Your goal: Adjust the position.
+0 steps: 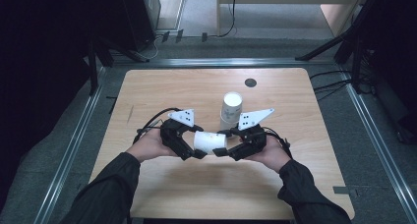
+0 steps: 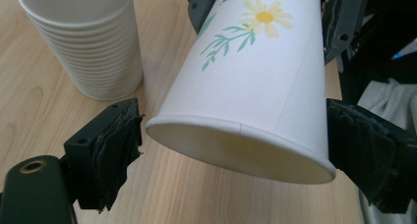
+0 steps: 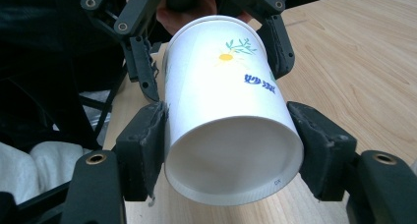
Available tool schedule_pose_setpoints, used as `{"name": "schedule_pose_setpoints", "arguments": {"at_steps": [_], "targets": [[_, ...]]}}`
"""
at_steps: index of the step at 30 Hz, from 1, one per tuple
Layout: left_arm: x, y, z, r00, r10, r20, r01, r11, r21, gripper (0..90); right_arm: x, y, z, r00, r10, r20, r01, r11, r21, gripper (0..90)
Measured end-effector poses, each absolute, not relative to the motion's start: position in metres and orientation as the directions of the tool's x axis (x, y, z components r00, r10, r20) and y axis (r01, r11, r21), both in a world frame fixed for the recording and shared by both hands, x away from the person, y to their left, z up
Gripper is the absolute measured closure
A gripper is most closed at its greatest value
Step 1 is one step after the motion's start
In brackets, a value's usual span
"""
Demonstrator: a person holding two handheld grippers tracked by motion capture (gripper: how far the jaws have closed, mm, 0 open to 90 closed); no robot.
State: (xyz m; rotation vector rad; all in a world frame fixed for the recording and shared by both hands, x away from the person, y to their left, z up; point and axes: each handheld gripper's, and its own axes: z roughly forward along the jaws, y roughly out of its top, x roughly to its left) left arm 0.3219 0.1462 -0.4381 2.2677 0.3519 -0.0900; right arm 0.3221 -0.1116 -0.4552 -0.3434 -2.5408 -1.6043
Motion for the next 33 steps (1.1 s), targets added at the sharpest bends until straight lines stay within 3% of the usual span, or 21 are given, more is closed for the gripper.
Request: {"name": "schedule_pose_setpoints", "arguments": {"at_steps": [9, 33], "targets": [[0.315, 0.153, -0.447, 0.946, 0.23, -0.23, 0.317, -0.498, 0.807, 12.7, 0.322, -0.114, -0.454, -0.967, 0.113, 0.228, 0.254, 0.4, 0.88, 34.6], [0.307, 0.161, -0.467, 0.923, 0.233, -0.305, 0.376, -0.387, 0.842, 17.1, 0.322, -0.114, -0.454, -0.964, 0.088, 0.25, 0.265, 0.384, 0.885, 34.6]]}}
